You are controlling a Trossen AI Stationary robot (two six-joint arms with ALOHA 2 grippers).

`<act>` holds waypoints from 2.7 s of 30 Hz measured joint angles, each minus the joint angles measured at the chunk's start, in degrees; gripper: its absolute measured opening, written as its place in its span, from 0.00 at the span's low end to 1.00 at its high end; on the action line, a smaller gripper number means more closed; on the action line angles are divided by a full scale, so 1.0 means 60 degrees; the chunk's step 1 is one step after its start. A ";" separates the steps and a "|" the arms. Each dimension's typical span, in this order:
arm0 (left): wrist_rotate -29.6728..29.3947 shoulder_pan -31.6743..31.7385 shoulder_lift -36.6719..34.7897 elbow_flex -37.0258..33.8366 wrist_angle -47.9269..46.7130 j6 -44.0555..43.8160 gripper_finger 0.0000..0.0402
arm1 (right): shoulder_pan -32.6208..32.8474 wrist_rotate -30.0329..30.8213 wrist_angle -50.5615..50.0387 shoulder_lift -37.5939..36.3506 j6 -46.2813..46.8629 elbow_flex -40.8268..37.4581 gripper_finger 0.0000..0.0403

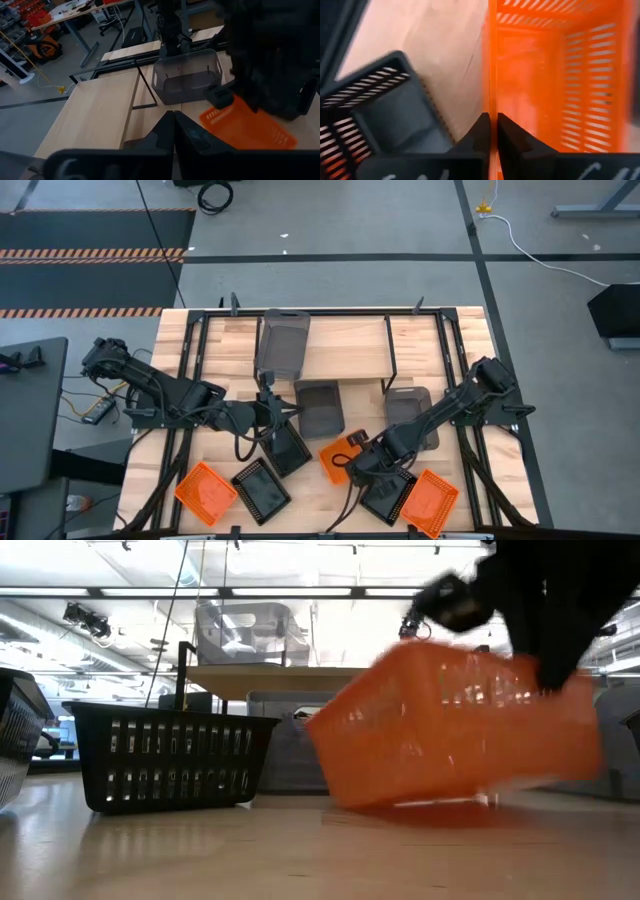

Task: Stack baskets on shelf by color
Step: Put the middle orange bin on the shelf

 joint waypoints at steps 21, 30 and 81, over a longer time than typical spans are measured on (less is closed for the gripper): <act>0.0000 0.0000 0.0000 0.0000 0.0006 -0.0002 0.03 | -0.0921 0.4851 -0.6435 -0.0004 -0.2480 0.4702 0.05; 0.0000 0.0000 0.0000 0.0004 0.0006 -0.0002 0.03 | -0.2520 0.5319 -0.6802 -0.0004 -0.3164 0.4702 0.05; 0.0004 0.0000 0.0036 0.0007 -0.0023 -0.0254 0.03 | -0.5582 0.3698 -0.4778 0.0033 0.2659 0.6609 0.50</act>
